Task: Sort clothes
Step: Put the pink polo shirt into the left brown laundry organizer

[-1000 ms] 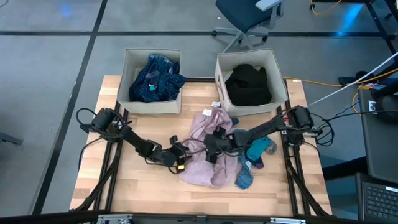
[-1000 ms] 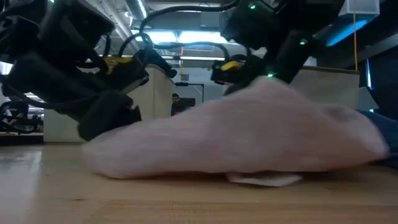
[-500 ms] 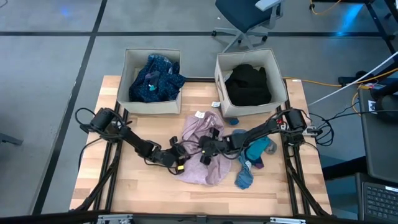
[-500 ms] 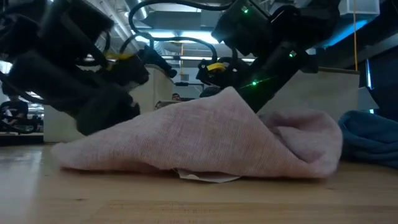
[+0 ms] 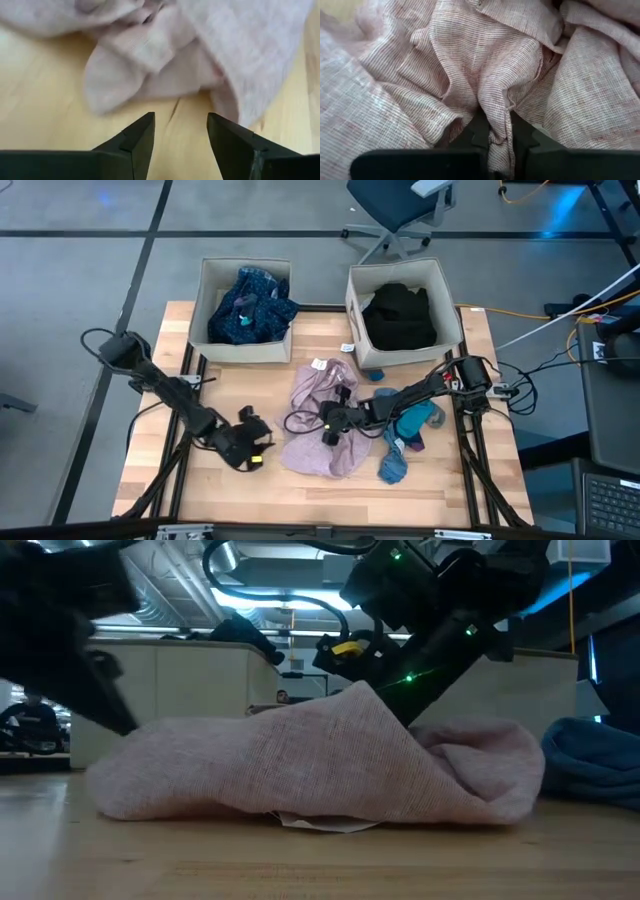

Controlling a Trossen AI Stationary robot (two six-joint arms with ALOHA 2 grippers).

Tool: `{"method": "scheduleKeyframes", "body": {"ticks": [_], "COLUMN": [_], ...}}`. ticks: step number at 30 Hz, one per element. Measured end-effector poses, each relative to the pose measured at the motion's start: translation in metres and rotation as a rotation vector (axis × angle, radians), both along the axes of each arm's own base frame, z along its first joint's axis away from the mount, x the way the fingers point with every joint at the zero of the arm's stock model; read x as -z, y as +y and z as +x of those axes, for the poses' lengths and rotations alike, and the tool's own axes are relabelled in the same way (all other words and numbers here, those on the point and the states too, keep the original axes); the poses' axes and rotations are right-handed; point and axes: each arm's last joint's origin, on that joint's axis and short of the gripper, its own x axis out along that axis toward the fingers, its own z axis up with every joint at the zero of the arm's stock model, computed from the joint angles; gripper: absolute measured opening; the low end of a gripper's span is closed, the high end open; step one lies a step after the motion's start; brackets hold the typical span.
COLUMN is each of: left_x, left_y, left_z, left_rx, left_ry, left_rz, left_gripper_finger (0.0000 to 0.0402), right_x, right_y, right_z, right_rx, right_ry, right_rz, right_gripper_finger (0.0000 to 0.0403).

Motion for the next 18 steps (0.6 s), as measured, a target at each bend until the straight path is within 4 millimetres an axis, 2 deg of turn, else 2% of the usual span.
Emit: {"method": "scheduleKeyframes", "body": {"ticks": [8,15,18], "left_x": [0.01,0.014,0.01], "left_y": [-0.009,-0.025,-0.03], "left_z": [-0.033,-0.048,-0.053], "left_rx": [-0.109,-0.047,0.008], "left_ry": [0.083,0.037,0.004], "left_rz": [-0.038,-0.01,0.022], "left_gripper_finger": [0.0172,0.0172,0.0172], "right_x": [-0.03,-0.059,-0.083], "right_y": [0.005,0.01,0.012], "right_z": [0.015,0.034,0.042], "right_rx": [-0.117,-0.181,-0.21], "right_ry": [-0.057,-0.118,-0.136], "right_rz": [-0.079,-0.128,-0.165], "right_gripper_finger": [0.003,0.003,0.003]}}
